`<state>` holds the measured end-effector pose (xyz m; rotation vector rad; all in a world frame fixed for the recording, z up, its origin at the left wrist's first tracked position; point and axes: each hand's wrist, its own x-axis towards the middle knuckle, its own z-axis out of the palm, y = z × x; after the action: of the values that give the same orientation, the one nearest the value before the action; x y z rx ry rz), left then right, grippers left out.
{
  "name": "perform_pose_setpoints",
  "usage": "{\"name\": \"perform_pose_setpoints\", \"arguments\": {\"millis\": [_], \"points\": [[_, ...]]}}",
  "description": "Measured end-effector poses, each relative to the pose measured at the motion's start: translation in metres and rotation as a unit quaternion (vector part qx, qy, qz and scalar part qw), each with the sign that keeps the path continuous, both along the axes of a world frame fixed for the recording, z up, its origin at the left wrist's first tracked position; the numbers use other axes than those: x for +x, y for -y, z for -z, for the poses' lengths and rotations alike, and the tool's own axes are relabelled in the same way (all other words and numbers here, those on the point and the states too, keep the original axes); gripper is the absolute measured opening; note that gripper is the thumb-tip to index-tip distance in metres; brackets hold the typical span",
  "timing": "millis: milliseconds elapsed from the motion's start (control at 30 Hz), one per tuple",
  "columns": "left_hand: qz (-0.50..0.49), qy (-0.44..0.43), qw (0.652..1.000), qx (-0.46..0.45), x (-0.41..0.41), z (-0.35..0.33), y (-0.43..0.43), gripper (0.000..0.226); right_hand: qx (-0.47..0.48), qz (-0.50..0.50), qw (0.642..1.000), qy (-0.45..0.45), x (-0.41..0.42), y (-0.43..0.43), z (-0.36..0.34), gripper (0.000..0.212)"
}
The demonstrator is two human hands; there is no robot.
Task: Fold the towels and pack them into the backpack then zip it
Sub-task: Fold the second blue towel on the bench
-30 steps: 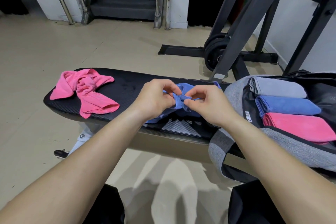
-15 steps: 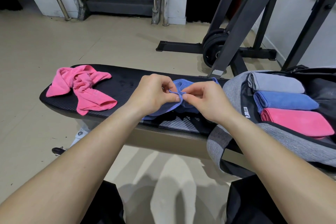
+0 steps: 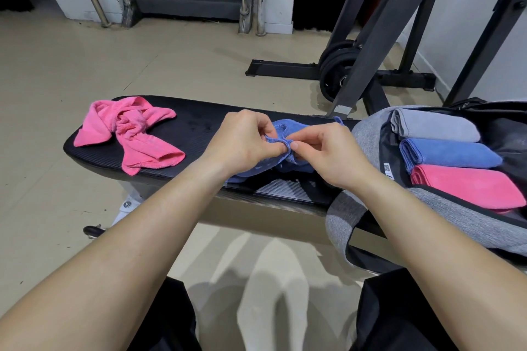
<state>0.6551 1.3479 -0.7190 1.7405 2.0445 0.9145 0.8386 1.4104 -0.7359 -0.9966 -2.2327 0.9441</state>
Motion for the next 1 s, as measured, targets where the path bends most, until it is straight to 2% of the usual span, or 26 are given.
{"name": "perform_pose_setpoints", "arguments": {"millis": [267,500,667,833,1000], "points": [[-0.007,0.005,1.0,-0.011,-0.004,0.003,-0.002,0.026,0.032,0.022,0.999,0.0,-0.003,0.004,0.0,0.018],[-0.011,0.018,1.0,-0.019,-0.006,0.003,0.001,0.028,-0.052,-0.051,0.997,-0.038,-0.003,0.004,0.001,0.021],[-0.007,0.045,0.999,-0.025,-0.003,0.005,0.004,0.026,-0.049,-0.041,0.997,-0.048,-0.006,-0.001,0.005,0.012],[-0.005,0.073,0.997,-0.014,-0.002,0.004,0.008,0.025,-0.04,-0.041,0.997,-0.06,-0.008,-0.001,0.003,0.011],[0.017,-0.029,0.999,0.03,-0.005,0.004,0.009,0.017,-0.009,0.021,0.996,-0.089,-0.007,-0.004,-0.007,0.023]]}}
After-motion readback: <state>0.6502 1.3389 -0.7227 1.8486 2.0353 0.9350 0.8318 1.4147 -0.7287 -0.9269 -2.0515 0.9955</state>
